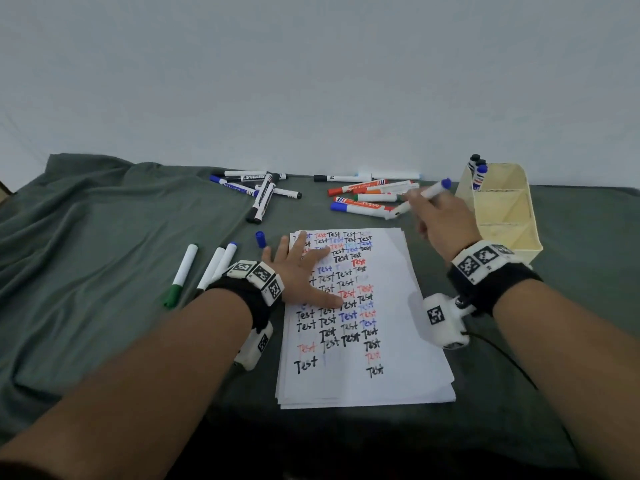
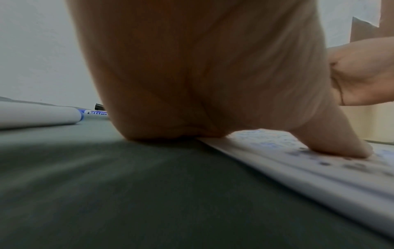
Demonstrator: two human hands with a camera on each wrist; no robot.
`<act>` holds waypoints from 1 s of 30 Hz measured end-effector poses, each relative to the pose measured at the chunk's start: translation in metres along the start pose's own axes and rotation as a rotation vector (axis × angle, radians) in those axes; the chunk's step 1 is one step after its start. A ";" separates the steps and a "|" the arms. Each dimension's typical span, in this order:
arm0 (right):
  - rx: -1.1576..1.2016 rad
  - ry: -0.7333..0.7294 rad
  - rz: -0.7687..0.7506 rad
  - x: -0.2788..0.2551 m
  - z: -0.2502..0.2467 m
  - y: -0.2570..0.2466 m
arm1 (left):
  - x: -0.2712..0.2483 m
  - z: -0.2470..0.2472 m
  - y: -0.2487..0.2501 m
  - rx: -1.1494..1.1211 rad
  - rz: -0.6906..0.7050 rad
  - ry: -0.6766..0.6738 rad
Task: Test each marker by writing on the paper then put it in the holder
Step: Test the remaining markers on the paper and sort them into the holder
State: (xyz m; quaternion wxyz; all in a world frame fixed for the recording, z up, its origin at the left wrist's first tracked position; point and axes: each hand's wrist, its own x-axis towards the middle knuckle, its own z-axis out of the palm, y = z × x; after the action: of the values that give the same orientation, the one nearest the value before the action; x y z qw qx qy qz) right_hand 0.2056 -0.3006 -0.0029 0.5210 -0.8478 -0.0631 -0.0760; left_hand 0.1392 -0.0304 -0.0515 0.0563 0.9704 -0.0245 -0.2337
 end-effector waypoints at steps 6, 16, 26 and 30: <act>0.910 0.087 0.536 -0.003 0.024 -0.002 | -0.002 -0.001 0.001 -0.012 0.000 -0.021; 0.399 -0.044 0.244 -0.015 0.051 0.033 | -0.001 -0.003 0.001 0.009 -0.009 -0.060; 0.240 -0.106 0.192 -0.015 0.053 0.033 | -0.002 -0.006 0.003 0.011 -0.012 -0.078; 0.266 -0.080 0.203 -0.016 0.052 0.035 | -0.004 -0.006 0.003 0.012 -0.010 -0.079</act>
State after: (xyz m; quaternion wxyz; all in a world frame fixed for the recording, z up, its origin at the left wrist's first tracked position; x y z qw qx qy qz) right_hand 0.1994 -0.2706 -0.0598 0.6306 -0.7758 -0.0074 0.0198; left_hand 0.1382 -0.0326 -0.0438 0.0482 0.9608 -0.0231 -0.2721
